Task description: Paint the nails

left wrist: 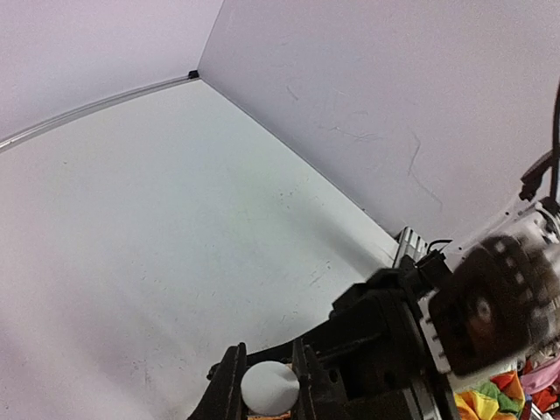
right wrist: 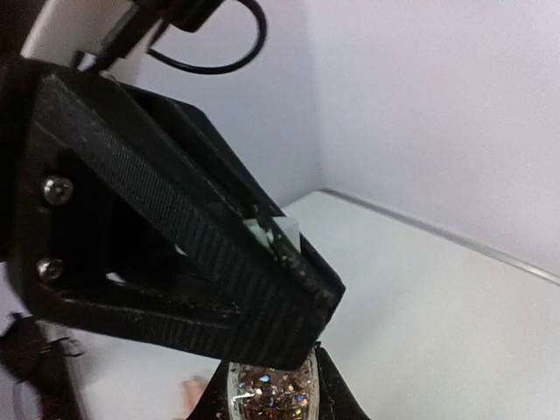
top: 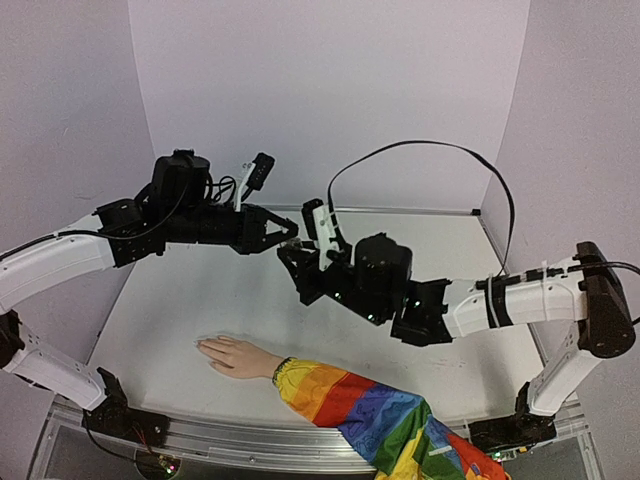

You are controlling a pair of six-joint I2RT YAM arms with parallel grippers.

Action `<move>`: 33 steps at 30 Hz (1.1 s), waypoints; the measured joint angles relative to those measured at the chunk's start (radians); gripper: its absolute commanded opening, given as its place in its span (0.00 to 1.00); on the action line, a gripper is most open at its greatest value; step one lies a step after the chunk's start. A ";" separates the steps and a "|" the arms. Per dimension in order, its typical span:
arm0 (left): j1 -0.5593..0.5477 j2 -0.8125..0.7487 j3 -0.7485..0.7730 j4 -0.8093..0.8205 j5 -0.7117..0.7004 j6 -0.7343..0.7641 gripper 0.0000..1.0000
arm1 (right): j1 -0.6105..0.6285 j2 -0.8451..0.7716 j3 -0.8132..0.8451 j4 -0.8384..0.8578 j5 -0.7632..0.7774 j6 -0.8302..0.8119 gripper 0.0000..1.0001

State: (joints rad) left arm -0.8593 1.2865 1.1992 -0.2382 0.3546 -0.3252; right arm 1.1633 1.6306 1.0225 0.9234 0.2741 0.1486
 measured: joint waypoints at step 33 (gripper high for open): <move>-0.023 -0.061 -0.002 0.092 0.281 -0.069 0.62 | -0.286 -0.062 -0.100 0.314 -1.206 0.381 0.00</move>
State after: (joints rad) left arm -0.8818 1.2259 1.1969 -0.1467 0.6357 -0.3939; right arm 0.8776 1.5684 0.9226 1.2369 -0.9321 0.5297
